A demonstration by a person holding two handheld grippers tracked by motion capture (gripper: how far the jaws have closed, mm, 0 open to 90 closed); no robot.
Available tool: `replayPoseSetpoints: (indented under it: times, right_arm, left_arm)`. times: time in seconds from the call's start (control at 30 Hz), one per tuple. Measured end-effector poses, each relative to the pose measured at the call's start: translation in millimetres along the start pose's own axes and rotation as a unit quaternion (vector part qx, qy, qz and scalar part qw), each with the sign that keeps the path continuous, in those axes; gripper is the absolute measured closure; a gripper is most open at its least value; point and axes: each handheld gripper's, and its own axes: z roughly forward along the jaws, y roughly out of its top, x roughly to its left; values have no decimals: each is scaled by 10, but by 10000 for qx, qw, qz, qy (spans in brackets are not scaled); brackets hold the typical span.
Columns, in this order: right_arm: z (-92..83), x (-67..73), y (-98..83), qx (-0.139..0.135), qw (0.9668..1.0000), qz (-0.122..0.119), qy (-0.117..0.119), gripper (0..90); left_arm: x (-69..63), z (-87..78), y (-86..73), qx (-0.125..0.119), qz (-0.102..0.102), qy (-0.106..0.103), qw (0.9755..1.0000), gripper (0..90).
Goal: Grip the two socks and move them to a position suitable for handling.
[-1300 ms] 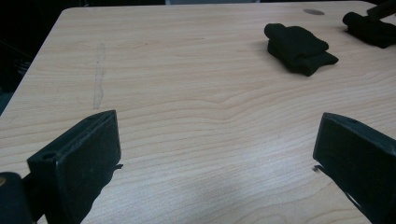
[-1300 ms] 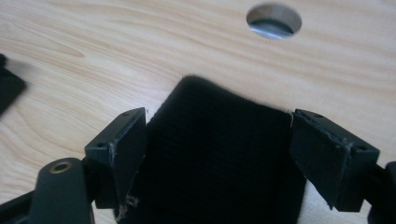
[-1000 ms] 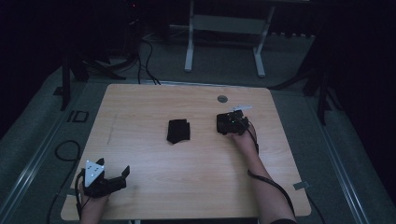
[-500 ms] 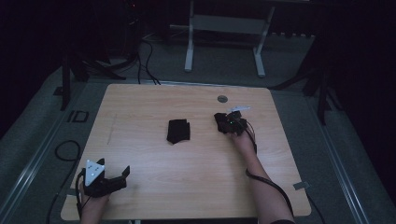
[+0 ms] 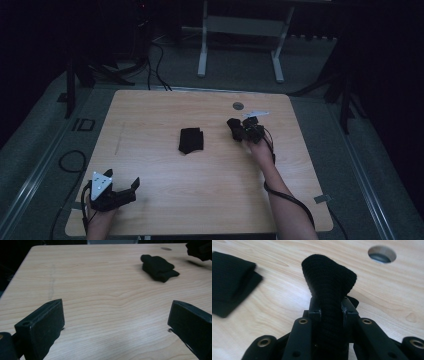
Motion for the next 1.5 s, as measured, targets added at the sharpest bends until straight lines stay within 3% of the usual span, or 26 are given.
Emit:
replayPoseSetpoints:
  times: [0.1, 0.23, 0.67, 0.93, 1.03, 1.1, 1.23, 1.5]
  right_arm:
    - [-121, 57, 2, -78, 9999, -119, 49, 753]
    - [-309, 112, -45, -209, 9996, -91, 179, 753]
    - [-924, 431, -257, -421, 9963, -569, 483, 753]
    - [-1220, 603, -477, -541, 9950, -536, 639, 752]
    - [-1282, 682, -590, -553, 9947, -592, 629, 752]
    - [-1303, 722, -665, -583, 9932, -603, 803, 751]
    - [-1306, 794, -789, -564, 9924, -749, 792, 750]
    - [-1109, 871, -1072, -230, 9926, -765, 915, 747]
  left_arm:
    - [-13, -2, 4, -59, 3, -40, 10000, 11]
    - [-19, -7, 6, -72, -31, -89, 9999, 11]
    - [-117, 36, 18, -63, 30, -235, 9997, 11]
    - [-167, 38, 28, -69, 49, -271, 9996, 11]
    - [-191, 39, 31, -77, 61, -273, 9996, 11]
    - [-198, 39, 33, -86, 54, -292, 9995, 11]
    - [-202, 41, 34, -85, 70, -293, 9995, 11]
    - [-196, 50, 32, -70, 63, -305, 9995, 11]
